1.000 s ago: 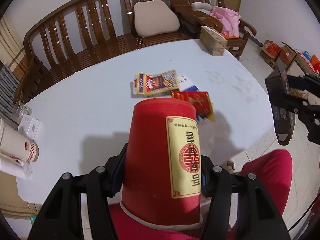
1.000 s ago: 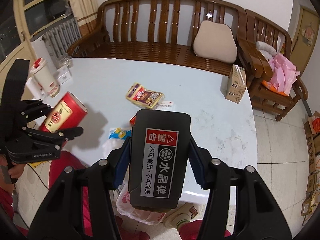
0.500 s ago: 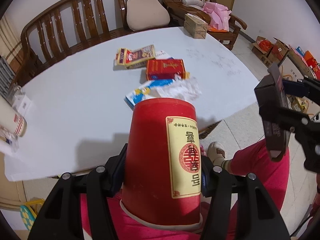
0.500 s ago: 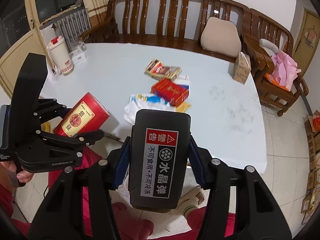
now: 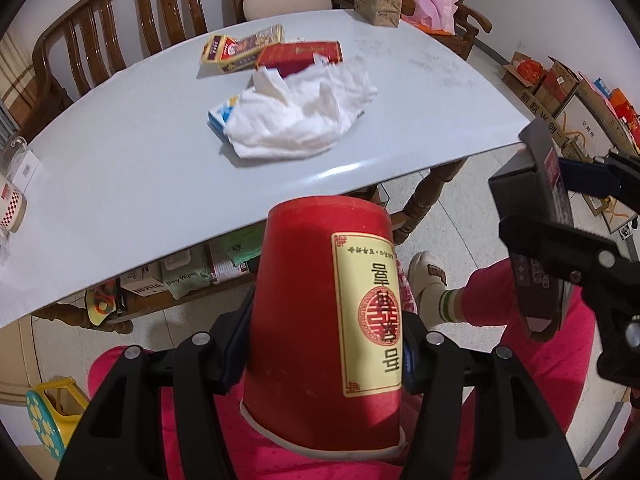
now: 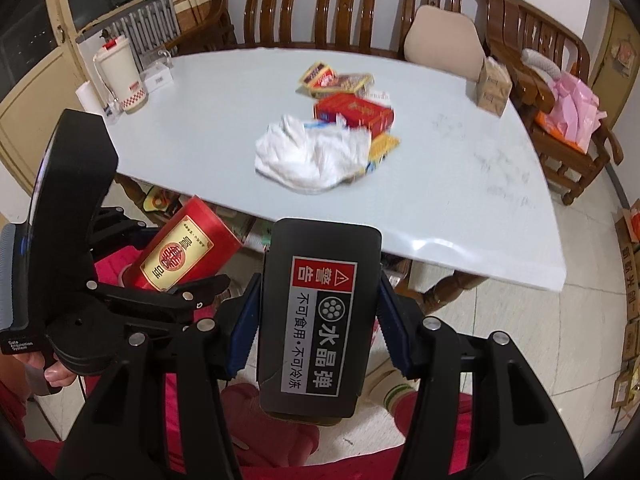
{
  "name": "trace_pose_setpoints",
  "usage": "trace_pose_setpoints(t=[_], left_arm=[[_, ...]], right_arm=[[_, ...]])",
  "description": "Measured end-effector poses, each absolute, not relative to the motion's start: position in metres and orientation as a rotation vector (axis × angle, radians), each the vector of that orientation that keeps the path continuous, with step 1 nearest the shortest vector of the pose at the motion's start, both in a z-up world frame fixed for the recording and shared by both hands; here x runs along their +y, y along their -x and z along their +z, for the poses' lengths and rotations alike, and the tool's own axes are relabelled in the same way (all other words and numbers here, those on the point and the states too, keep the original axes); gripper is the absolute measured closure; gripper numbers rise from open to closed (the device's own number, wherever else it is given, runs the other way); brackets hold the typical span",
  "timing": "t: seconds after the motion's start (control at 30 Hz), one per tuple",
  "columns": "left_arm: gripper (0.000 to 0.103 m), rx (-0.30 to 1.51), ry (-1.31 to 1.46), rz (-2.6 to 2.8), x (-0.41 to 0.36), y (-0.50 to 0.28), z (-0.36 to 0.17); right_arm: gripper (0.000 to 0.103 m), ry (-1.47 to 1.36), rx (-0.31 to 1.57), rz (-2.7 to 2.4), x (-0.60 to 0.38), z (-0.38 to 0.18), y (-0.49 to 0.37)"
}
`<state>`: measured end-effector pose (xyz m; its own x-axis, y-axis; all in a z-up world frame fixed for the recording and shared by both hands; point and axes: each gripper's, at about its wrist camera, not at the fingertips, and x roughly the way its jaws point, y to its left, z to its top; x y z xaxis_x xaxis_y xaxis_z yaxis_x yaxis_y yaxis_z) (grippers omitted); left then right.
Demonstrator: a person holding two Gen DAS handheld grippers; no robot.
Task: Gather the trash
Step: 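Carry the red cup and black box down toward the white plastic bag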
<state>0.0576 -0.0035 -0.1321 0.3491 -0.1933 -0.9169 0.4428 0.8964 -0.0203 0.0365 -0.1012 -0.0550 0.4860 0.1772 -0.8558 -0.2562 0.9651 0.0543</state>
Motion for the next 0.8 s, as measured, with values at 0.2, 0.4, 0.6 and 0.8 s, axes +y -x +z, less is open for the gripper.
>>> trace_pose_setpoints(t=[0.2, 0.4, 0.6, 0.8], left_arm=[[0.047, 1.174, -0.253, -0.410, -0.004, -0.054, -0.156], [0.047, 1.201, -0.270, -0.392, -0.007, -0.056, -0.182], [0.047, 1.248, -0.279, -0.383, -0.012, -0.062, -0.211], [0.047, 1.297, -0.300, -0.386, -0.021, -0.070, -0.242]], right_arm=[[0.049, 0.078, 1.063, 0.249, -0.102, -0.084, -0.035], [0.049, 0.061, 1.105, 0.227, -0.105, -0.117, -0.039], [0.049, 0.052, 1.152, 0.210, -0.105, -0.150, -0.049], [0.049, 0.021, 1.194, 0.191, -0.110, -0.179, -0.059]])
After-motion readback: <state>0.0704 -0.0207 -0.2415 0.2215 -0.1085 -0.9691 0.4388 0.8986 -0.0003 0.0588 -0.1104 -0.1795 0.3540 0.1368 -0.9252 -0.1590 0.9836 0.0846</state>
